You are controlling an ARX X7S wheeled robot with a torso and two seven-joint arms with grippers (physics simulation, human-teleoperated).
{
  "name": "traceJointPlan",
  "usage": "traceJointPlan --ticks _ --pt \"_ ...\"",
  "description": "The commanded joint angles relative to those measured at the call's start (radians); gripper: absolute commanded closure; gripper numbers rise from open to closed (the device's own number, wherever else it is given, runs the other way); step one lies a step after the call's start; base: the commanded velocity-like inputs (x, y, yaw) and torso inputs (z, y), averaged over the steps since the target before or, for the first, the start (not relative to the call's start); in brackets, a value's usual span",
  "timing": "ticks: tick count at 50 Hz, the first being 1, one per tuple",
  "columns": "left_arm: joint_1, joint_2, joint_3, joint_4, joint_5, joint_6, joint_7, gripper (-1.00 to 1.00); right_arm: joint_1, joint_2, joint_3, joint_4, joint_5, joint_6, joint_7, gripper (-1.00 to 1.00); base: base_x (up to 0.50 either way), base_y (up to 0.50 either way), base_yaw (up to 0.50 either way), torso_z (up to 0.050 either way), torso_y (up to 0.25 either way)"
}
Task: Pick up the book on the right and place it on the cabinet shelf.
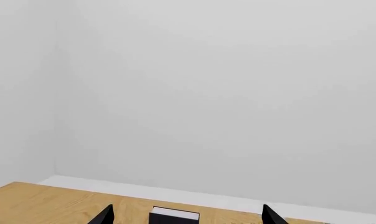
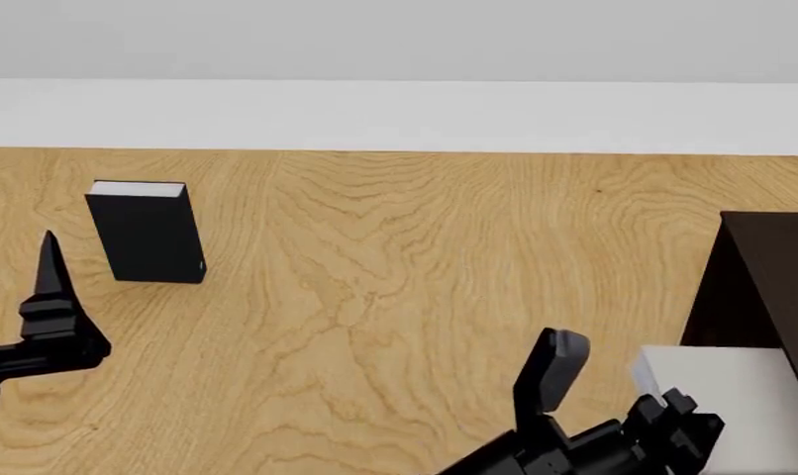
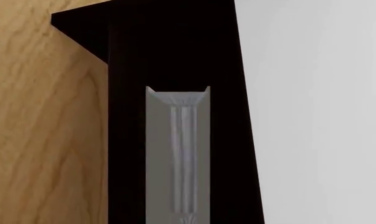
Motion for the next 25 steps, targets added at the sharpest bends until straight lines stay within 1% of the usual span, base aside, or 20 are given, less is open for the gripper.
traceJointPlan --ticks 1,11,15,20,25 --pt "-0.002 -0.002 0.008 -0.007 0.002 0.004 -0.003 -1.0 -0.002 0.0 -0.039 0.047 -0.141 0.039 -0.012 1.0 0.0 0.0 0.0 0.0 0.0" --pt "-0.004 -0.004 0.018 -0.012 0.005 0.006 -0.006 -1.0 -0.018 0.0 0.016 0.074 -0.247 0.04 -0.053 1.0 0.0 0.0 0.0 0.001 0.001" --pt "-0.004 -0.004 0.021 -0.018 0.008 0.011 -0.005 -1.0 -0.03 0.0 0.073 0.075 -0.331 0.044 -0.072 1.0 0.0 0.0 0.0 0.0 0.0" --pt "-0.008 -0.002 0.03 -0.032 0.014 0.019 -0.005 -1.0 -0.048 0.0 0.191 0.075 -0.469 0.058 -0.101 1.0 0.0 0.0 0.0 0.0 0.002" --pt "-0.006 -0.004 0.034 -0.026 0.014 0.015 -0.008 -1.0 -0.053 0.0 0.205 0.075 -0.508 0.061 -0.12 1.0 0.0 0.0 0.0 0.0 0.0"
